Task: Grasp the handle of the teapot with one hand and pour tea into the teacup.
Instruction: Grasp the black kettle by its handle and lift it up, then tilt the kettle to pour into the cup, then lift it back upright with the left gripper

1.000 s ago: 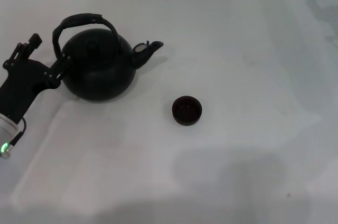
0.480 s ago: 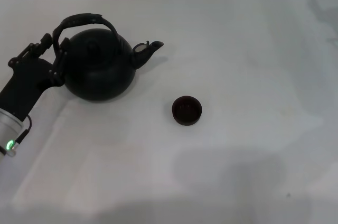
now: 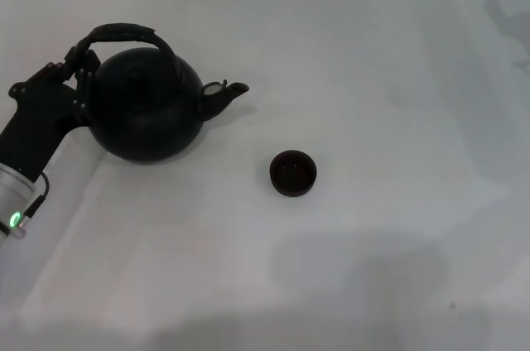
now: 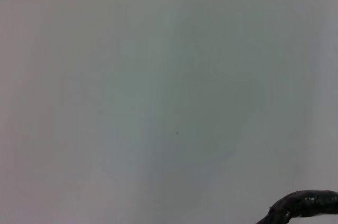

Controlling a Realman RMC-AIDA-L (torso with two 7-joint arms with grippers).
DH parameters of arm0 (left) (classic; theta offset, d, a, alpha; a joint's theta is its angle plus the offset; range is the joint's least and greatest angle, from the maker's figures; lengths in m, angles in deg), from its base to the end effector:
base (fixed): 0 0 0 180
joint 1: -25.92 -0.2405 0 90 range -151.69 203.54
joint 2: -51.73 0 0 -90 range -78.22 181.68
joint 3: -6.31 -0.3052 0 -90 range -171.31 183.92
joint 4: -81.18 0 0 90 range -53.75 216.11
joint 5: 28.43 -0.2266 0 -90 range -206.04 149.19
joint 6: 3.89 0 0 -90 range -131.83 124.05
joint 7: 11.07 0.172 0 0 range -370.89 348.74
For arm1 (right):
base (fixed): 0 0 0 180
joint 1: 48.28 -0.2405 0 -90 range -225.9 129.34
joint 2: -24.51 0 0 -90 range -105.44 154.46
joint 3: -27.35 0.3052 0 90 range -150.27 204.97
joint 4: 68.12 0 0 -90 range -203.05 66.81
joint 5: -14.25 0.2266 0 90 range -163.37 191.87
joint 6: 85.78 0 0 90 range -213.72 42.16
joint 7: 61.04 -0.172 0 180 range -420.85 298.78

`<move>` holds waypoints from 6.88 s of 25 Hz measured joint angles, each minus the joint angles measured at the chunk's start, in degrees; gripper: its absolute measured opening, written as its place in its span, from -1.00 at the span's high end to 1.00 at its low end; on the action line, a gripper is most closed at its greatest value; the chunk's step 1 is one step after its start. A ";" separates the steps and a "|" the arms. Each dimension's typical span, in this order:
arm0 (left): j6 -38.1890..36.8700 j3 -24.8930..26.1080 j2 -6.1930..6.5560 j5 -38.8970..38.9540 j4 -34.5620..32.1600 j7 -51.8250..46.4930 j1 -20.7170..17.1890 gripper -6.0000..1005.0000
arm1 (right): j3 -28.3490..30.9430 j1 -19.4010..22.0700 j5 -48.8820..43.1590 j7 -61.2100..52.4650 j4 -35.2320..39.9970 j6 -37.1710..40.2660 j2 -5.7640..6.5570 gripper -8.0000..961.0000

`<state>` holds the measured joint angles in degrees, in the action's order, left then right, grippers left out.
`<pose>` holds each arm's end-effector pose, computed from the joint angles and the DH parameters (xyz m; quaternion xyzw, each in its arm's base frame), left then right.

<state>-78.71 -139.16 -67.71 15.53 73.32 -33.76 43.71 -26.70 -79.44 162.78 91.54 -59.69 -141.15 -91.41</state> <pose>-0.3773 0.3134 -0.0884 -0.7470 -0.2770 -0.3548 0.4892 0.3901 0.4445 0.0089 -0.6859 0.2847 0.2948 0.6013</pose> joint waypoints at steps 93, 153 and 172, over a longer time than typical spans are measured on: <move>-9.63 -0.58 0.69 -17.00 4.80 31.41 10.66 0.77 | -0.18 -1.54 -0.08 -1.17 -1.75 0.52 -0.27 -0.79; -7.28 -0.08 0.69 -16.56 4.85 36.24 11.30 0.78 | 0.14 -1.54 0.18 -1.49 -2.29 0.53 -0.27 -0.79; -7.17 0.01 0.52 -14.46 3.64 35.66 10.45 0.79 | 0.38 -1.61 0.18 -1.49 -2.29 0.52 -0.27 -0.79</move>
<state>-85.88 -139.15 -67.19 1.07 76.96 1.90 54.16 -26.33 -81.05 162.96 90.05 -61.97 -140.62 -91.68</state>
